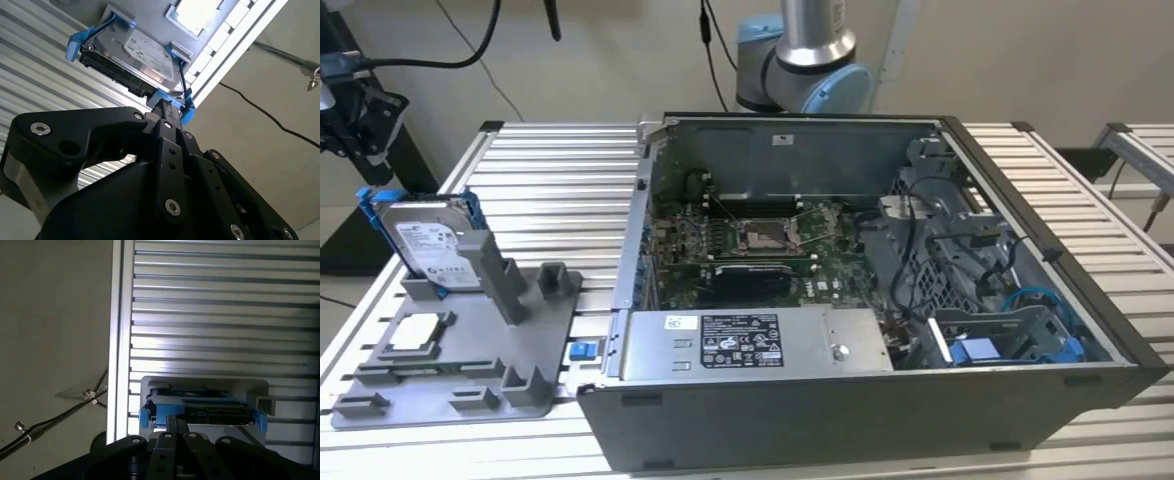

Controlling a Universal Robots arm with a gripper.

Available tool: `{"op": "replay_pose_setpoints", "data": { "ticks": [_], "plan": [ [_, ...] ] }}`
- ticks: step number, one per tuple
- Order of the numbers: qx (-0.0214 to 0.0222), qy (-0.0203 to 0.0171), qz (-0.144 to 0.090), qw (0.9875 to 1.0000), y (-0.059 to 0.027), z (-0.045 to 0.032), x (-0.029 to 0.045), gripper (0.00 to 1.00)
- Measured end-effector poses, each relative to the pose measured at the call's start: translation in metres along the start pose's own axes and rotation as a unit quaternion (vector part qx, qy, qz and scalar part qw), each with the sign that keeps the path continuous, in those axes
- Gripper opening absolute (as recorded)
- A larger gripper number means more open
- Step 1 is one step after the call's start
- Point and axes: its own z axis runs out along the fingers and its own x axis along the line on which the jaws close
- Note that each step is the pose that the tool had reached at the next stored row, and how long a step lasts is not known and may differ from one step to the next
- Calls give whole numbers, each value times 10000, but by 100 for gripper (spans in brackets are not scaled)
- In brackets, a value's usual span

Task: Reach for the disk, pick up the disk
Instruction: 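Reach for the disk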

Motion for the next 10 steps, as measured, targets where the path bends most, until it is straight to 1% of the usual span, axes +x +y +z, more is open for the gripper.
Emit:
{"op": "replay_pose_setpoints", "data": {
  "ticks": [10],
  "plan": [
    [0, 0, -10, 10000, 0, 0, 3, 0]
  ]
}}
